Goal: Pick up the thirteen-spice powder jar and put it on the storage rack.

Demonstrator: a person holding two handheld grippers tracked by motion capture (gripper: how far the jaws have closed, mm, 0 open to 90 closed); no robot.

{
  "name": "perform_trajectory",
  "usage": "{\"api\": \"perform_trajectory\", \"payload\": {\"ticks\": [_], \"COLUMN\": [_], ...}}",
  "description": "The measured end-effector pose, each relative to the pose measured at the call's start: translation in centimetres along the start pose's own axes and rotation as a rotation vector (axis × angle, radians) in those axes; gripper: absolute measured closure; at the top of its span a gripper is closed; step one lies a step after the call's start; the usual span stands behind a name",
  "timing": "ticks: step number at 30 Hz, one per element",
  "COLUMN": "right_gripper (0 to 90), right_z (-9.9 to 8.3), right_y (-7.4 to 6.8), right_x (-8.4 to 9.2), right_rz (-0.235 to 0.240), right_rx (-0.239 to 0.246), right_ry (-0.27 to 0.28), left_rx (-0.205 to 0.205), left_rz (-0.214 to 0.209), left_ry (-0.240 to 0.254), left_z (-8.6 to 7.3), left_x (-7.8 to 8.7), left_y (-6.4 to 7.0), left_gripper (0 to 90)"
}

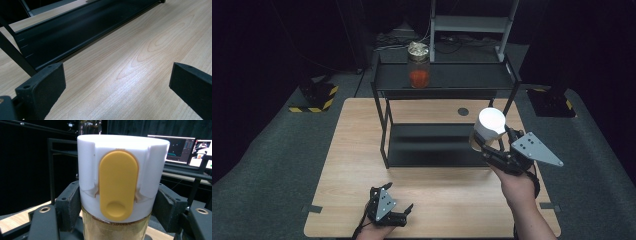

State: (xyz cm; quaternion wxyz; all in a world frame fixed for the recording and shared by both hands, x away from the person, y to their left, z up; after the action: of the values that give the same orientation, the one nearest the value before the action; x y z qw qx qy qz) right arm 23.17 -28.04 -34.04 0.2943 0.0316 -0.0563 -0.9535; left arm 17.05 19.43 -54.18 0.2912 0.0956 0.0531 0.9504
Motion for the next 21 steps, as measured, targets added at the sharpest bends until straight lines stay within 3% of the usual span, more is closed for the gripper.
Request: {"api": "perform_trajectory", "payload": {"ticks": [21], "right_gripper": [29.7], "right_z": [2.8], "right_y": [0.7], "right_x": [-2.5], "right_rz": [-0.039], "right_rx": [0.002], "right_ry": [0.040], "left_rx": [0.015], "left_rz": [-0.008], "left_ry": [0.013], "left_z": [-0.1], "left_x": [0.1], "left_y": [-0.2], "left_gripper": [0.7]}}
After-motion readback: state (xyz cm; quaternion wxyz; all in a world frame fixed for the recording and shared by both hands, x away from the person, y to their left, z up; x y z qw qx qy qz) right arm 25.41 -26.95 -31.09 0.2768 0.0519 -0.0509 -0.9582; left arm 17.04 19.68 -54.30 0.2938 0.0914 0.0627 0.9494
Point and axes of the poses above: each handheld gripper's, and its own axes: x roughly backward along the jaws, z roughly out of its top, y roughly to its right, the point moved 1 cm from there along -x, roughly forward along the jaws
